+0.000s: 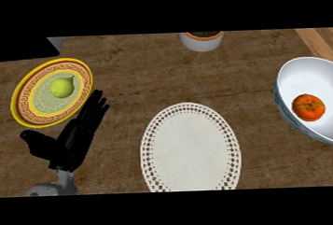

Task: Pick the squash from the placemat and place it in the bowl

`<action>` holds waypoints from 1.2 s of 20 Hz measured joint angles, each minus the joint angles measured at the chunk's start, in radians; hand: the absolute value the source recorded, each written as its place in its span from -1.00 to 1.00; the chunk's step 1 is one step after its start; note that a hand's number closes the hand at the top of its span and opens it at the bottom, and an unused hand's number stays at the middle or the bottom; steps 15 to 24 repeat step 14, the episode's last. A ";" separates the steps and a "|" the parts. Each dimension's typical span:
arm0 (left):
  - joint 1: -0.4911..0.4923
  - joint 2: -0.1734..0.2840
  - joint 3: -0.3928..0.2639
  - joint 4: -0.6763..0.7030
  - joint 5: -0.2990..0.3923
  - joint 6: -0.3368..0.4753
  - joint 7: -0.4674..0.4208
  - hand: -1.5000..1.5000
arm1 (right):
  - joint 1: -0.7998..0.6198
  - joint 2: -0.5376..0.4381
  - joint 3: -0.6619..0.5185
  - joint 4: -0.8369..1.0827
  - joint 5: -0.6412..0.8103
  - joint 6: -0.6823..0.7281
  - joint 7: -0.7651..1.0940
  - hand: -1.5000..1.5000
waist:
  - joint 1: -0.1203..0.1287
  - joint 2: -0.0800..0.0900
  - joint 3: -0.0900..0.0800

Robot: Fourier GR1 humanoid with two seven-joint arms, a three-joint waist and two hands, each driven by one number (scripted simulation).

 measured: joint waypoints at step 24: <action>0.039 0.003 0.020 -0.025 0.006 0.004 -0.009 0.00 | 0.810 0.393 -0.254 -0.319 -0.241 0.458 -0.361 1.00 | -0.034 -0.002 0.003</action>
